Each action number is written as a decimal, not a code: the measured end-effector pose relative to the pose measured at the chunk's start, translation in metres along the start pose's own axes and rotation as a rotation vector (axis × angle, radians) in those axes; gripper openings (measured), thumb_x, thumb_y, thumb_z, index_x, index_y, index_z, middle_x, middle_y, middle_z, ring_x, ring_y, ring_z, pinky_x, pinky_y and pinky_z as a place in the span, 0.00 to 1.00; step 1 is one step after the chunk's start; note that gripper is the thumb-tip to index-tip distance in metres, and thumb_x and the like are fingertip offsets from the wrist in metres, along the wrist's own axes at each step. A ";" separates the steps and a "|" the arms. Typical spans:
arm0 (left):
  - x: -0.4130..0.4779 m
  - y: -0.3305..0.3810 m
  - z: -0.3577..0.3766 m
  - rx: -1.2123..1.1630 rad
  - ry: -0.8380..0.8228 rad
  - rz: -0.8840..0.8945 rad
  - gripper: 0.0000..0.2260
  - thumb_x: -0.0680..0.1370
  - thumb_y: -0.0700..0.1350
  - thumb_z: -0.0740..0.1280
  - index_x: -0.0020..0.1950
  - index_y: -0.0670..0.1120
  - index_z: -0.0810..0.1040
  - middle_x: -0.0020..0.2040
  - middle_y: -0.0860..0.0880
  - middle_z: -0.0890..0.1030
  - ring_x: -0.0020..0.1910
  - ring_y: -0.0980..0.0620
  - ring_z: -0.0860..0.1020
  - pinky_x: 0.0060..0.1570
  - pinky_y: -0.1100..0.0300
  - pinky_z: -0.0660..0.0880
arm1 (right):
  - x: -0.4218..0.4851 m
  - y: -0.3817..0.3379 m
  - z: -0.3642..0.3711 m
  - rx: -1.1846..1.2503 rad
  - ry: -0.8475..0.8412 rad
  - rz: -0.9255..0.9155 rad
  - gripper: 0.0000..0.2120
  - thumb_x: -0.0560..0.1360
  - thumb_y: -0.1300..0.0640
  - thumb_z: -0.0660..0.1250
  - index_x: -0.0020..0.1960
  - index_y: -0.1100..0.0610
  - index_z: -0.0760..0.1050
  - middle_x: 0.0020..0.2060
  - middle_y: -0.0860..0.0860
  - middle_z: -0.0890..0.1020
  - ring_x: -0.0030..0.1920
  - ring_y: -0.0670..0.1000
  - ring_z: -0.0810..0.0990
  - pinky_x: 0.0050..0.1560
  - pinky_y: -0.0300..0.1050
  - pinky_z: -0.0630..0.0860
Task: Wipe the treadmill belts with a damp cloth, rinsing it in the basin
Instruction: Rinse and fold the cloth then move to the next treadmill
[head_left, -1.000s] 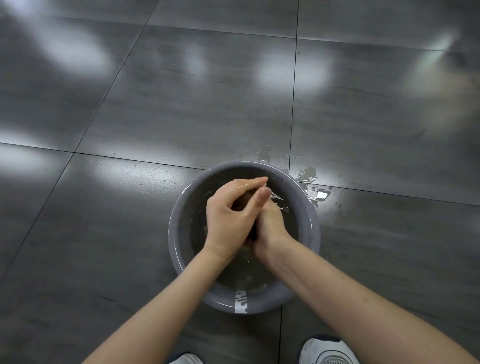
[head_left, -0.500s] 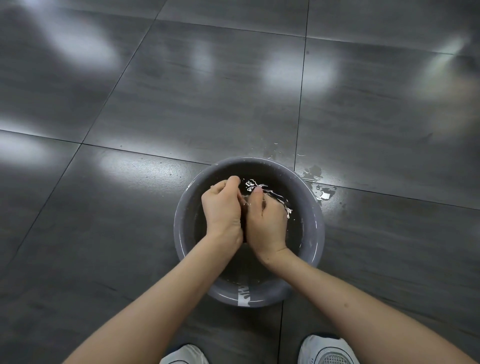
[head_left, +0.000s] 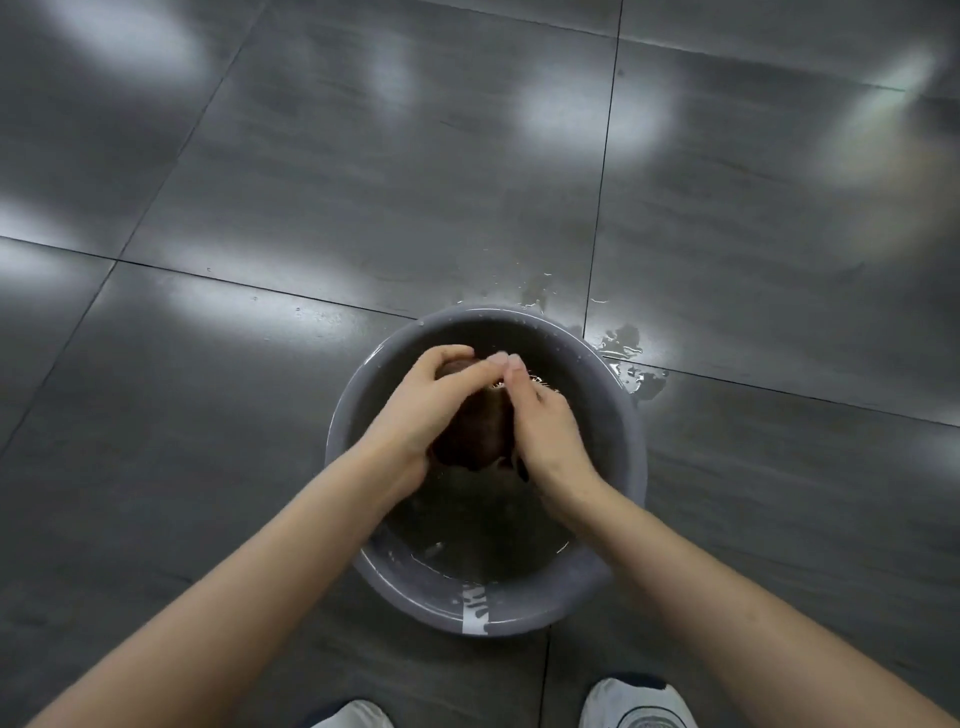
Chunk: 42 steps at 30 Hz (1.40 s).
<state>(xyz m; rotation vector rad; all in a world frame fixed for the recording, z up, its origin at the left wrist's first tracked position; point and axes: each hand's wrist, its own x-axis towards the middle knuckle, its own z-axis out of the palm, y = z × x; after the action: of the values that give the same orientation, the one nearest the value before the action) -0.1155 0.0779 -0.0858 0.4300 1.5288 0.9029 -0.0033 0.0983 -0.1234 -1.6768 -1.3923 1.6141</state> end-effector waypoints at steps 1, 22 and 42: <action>0.003 0.001 -0.009 0.071 -0.069 -0.042 0.19 0.72 0.47 0.73 0.61 0.52 0.74 0.53 0.49 0.81 0.50 0.51 0.80 0.37 0.60 0.77 | 0.004 -0.003 -0.007 0.028 -0.064 0.030 0.21 0.77 0.40 0.57 0.44 0.53 0.81 0.43 0.56 0.84 0.47 0.56 0.82 0.52 0.59 0.77; -0.117 0.135 -0.005 0.873 0.261 0.099 0.10 0.73 0.44 0.71 0.53 0.44 0.81 0.47 0.43 0.83 0.50 0.42 0.79 0.47 0.57 0.71 | -0.094 -0.159 -0.064 -0.088 -0.052 0.244 0.27 0.66 0.68 0.74 0.64 0.54 0.75 0.56 0.51 0.79 0.59 0.53 0.77 0.63 0.53 0.72; -0.454 0.342 0.376 1.031 -0.770 0.246 0.25 0.63 0.39 0.78 0.56 0.52 0.74 0.47 0.45 0.82 0.42 0.48 0.79 0.40 0.62 0.76 | -0.506 -0.312 -0.450 -0.422 0.673 0.442 0.15 0.72 0.46 0.70 0.58 0.45 0.79 0.70 0.49 0.66 0.69 0.53 0.61 0.70 0.49 0.58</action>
<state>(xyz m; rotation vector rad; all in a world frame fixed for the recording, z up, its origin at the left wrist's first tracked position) 0.2477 0.0718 0.4907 1.5294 1.1019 -0.0095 0.3877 -0.0602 0.4913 -2.5970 -1.0916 0.7928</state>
